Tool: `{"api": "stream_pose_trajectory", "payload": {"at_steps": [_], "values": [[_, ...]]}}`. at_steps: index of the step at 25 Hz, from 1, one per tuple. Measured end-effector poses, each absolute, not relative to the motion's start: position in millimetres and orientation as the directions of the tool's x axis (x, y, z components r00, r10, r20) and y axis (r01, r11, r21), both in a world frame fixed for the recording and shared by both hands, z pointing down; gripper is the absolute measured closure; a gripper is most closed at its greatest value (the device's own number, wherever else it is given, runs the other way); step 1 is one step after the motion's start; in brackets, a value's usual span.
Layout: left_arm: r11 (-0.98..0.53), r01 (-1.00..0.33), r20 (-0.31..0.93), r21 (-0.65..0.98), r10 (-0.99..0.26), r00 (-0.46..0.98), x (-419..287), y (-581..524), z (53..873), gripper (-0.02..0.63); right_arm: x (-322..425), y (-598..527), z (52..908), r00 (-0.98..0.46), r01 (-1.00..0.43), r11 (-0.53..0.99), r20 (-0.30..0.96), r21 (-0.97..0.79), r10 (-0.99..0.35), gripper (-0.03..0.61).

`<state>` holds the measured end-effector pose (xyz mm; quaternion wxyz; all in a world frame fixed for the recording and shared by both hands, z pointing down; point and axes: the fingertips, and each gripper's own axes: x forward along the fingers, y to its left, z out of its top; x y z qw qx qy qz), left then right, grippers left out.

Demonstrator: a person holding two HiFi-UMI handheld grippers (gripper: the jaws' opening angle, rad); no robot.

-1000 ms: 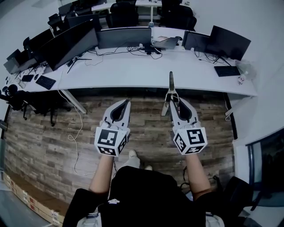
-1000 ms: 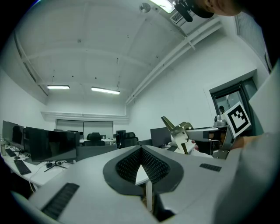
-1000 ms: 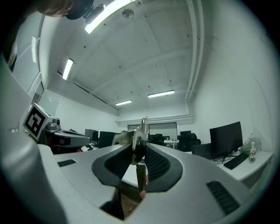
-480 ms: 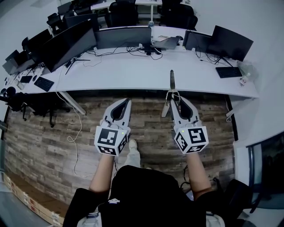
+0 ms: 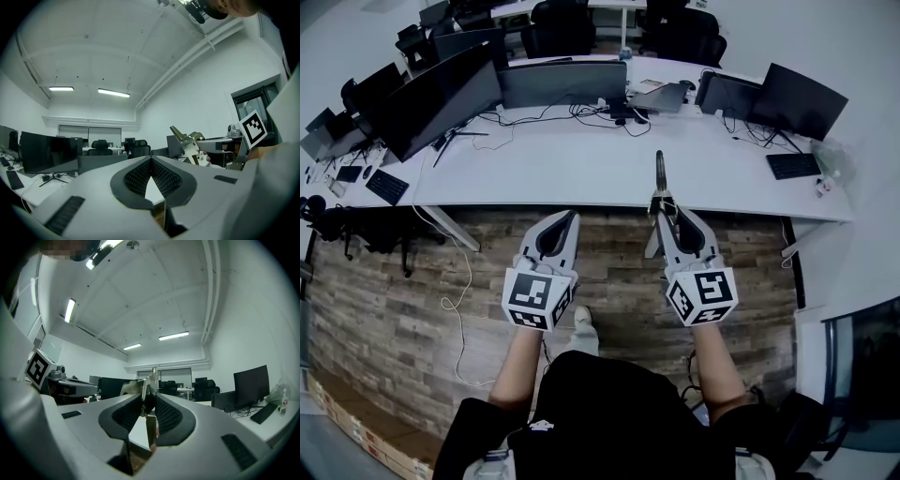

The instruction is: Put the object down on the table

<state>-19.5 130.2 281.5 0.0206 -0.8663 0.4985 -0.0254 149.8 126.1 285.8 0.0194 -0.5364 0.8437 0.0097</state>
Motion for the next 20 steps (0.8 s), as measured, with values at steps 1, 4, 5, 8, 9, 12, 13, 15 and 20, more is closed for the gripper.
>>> {"api": "stream_pose_trajectory", "payload": {"at_steps": [1,4,5,8,9,12,13,15,20], "values": [[-0.502,-0.863,0.025,-0.064,-0.865,0.501,-23.7,119.7,283.1,0.6,146.3,116.0,287.2,-0.424,-0.906,0.424,-0.039,-0.005,-0.905,0.479],[-0.507,-0.86,0.034,-0.055,-0.862,0.506,-33.0,88.5,285.3,0.6,136.6,84.8,290.1,-0.42,-0.907,0.421,-0.025,-0.006,-0.907,0.479],[-0.51,-0.859,0.036,-0.048,-0.86,0.509,-36.4,78.2,285.0,0.6,132.7,74.2,290.2,-0.419,-0.908,0.419,-0.021,-0.006,-0.908,0.479],[-0.516,-0.856,0.041,-0.035,-0.856,0.515,-50.2,46.5,283.7,0.6,117.6,42.8,288.8,-0.416,-0.909,0.416,-0.013,-0.004,-0.909,0.479],[-0.517,-0.855,0.043,-0.031,-0.855,0.516,-55.0,35.8,284.0,0.6,112.5,32.5,288.4,-0.415,-0.91,0.415,-0.011,-0.002,-0.91,0.479],[-0.524,-0.851,0.052,-0.02,-0.851,0.523,-67.8,5.5,286.6,0.6,97.5,2.0,289.4,-0.407,-0.914,0.407,-0.001,0.0,-0.914,0.479],[-0.527,-0.85,0.055,-0.019,-0.849,0.526,-72.6,-4.1,288.0,0.6,92.2,-7.6,290.1,-0.403,-0.915,0.403,0.003,0.001,-0.915,0.479],[-0.529,-0.848,0.06,-0.028,-0.848,0.527,-84.1,-23.4,290.7,0.6,80.4,-25.2,291.3,-0.399,-0.917,0.399,0.008,0.003,-0.917,0.479],[-0.536,-0.844,0.058,-0.026,-0.843,0.534,-109.9,-67.2,296.2,0.6,54.0,-62.1,295.6,-0.391,-0.92,0.391,0.024,0.013,-0.92,0.479]]}}
